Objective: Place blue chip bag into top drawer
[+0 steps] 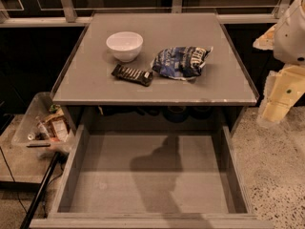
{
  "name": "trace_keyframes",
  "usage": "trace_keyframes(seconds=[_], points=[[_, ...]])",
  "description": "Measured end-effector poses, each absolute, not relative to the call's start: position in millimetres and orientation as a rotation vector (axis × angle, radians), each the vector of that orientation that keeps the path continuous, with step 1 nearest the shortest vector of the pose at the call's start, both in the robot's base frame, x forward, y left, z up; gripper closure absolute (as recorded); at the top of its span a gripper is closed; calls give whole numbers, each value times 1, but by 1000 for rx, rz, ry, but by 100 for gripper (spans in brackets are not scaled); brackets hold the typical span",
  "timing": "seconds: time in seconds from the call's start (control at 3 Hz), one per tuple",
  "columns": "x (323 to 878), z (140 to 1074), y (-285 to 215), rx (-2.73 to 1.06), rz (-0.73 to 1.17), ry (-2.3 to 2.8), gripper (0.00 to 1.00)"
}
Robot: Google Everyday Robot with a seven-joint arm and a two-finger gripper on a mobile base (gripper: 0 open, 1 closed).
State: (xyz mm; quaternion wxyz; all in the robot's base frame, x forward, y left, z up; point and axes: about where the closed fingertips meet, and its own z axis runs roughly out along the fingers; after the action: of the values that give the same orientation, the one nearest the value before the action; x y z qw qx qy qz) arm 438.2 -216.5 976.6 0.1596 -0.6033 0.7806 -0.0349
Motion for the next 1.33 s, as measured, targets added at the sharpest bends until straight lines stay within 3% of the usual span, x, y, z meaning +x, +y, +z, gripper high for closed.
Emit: trace_keyframes(seconds=[0.67, 1.33], points=[[436, 977, -213, -1733, -92, 2203, 0], [436, 964, -182, -1681, 99, 1973, 0]])
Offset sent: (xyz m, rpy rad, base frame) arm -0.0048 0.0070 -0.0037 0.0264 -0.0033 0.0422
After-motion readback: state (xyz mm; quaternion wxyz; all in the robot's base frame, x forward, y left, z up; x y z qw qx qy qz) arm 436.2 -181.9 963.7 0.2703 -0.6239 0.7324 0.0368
